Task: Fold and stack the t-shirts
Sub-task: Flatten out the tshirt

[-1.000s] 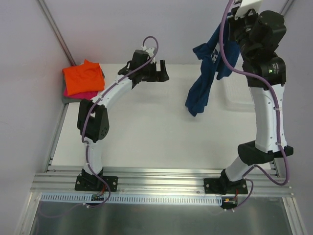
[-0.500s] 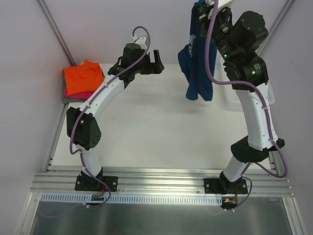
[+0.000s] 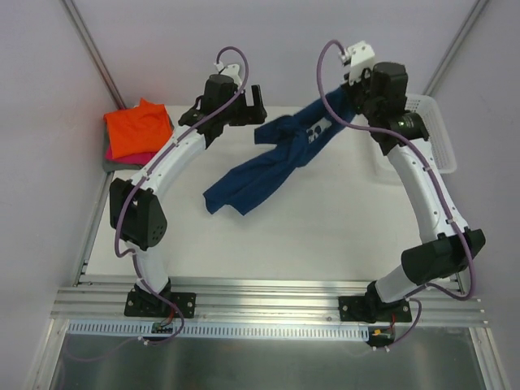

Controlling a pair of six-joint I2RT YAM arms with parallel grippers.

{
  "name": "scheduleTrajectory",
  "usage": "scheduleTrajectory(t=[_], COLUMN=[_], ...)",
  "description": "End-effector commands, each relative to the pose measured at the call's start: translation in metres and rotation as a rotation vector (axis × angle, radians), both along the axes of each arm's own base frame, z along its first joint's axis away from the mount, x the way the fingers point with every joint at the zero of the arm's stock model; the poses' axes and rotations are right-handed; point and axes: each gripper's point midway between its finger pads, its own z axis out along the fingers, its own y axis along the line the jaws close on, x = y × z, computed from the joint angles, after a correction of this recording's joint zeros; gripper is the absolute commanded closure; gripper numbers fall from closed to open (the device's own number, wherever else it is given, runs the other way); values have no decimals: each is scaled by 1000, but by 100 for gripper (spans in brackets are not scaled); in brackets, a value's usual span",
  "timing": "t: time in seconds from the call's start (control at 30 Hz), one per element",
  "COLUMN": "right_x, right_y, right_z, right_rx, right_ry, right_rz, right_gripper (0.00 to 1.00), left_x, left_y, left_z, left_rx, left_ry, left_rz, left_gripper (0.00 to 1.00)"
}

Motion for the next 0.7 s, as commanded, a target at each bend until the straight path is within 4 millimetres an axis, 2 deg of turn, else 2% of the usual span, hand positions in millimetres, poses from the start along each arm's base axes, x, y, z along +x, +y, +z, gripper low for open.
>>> scheduleTrajectory(t=[0.0,0.03,0.07,0.1,0.13,0.17,0.2,0.23,0.27,0.33,0.4,0.43,0.5,0.57,0.6,0.67], right_x=[-20,-30,-37,-43,-57,-64,-67,-65,-63,-51,-39,-34,-25,-13,-5,6], right_y=[-14,-16,-10,-5,-4,6,12,16,20,36,52,59,73,81,87,93], right_z=[-52,-86,-106,-122,-153,-158,-168,-164,-160,-134,-140,-126,-147,-156,-178,-185], right_rx=[-6,-29,-8,-5,-20,11,27,31,28,38,61,88,96,92,78,100], right_ry=[136,256,343,416,560,599,614,590,568,505,539,526,586,587,631,647], right_rz=[-26,-28,-6,13,9,42,45,53,61,111,145,162,195,205,202,200], right_gripper=[99,99,64,42,18,3,3,3,3,3,3,3,3,3,3,1], left_x=[-9,-9,-9,-11,-12,-10,-13,-12,-12,-13,-13,-16,-20,-30,-37,-47], left_y=[22,29,33,37,42,48,51,55,60,62,66,66,68,67,73,77], left_z=[35,37,37,31,34,33,33,32,33,32,29,28,19,11,2,-9], left_rx=[-2,-3,-4,-1,-5,-5,-6,-5,-7,-11,-13,-16,-24,-45,-50,-62], left_ry=[-65,-66,-64,-48,-51,-49,-46,-43,-43,-37,-24,-18,14,55,83,130], left_rz=[35,46,49,50,57,72,72,78,85,85,84,78,69,47,53,46], left_gripper=[1,1,1,1,1,1,1,1,1,1,1,1,1,1,1,1])
